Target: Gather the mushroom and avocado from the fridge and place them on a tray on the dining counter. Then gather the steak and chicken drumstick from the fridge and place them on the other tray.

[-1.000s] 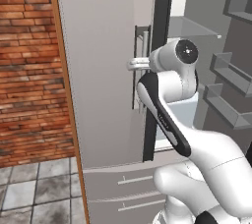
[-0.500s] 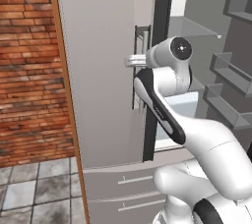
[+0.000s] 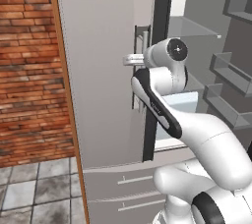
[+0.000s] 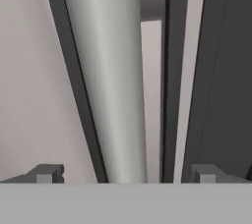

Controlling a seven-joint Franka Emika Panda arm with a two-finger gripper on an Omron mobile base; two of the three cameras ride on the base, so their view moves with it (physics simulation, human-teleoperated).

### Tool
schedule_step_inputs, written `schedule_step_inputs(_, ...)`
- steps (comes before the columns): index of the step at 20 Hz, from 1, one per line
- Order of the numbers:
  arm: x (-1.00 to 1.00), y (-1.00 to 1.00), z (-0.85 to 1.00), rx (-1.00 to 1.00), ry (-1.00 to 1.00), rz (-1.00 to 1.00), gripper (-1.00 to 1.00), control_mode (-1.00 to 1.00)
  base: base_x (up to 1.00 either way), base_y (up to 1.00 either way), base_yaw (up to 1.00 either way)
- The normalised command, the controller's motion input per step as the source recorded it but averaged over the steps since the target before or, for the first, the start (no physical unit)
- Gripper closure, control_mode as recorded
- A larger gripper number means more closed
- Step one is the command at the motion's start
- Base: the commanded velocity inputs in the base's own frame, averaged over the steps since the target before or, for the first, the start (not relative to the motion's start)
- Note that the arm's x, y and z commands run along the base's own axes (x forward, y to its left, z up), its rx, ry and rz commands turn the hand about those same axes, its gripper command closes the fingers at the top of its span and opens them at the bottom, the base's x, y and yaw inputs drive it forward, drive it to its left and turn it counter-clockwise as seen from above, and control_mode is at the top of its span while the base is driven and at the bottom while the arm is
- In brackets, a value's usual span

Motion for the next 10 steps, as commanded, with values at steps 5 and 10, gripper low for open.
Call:
schedule_step_inputs(5, 0.48, 0.23, -0.22, 0.0, 0.06, -0.01, 1.0, -1.0, 0.0, 0.0, 0.0)
schedule_step_inputs(10, 0.3, 0.15, -0.11, 0.0, 0.08, -0.02, 1.0, -1.0, 0.0, 0.0, 0.0)
